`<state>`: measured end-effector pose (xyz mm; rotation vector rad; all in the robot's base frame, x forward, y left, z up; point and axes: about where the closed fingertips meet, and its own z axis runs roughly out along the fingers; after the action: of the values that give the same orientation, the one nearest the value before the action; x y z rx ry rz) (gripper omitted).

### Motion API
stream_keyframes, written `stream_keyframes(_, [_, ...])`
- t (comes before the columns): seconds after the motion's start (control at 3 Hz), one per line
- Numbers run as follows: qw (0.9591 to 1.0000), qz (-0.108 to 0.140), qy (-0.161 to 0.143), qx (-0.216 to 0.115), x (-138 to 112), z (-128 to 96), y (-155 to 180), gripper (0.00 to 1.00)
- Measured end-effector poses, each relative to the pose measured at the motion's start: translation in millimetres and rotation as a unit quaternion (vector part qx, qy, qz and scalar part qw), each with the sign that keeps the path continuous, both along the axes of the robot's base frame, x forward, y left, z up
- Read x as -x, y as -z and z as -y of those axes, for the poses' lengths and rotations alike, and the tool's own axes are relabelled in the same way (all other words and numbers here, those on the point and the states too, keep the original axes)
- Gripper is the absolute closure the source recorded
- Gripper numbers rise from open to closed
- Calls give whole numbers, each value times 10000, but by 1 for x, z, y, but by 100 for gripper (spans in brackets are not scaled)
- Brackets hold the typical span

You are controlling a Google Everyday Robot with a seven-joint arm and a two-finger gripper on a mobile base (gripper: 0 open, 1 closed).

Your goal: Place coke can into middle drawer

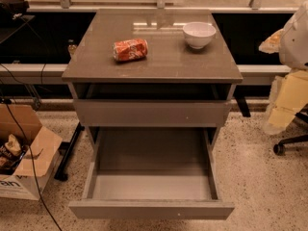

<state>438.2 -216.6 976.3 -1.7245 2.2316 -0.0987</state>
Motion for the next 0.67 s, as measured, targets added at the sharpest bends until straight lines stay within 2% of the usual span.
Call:
stream_keyframes(0.33, [10000, 0, 0, 0, 0, 0, 0, 0])
stream_keyframes(0.67, [9998, 14, -192, 58, -8, -9, -1, 0])
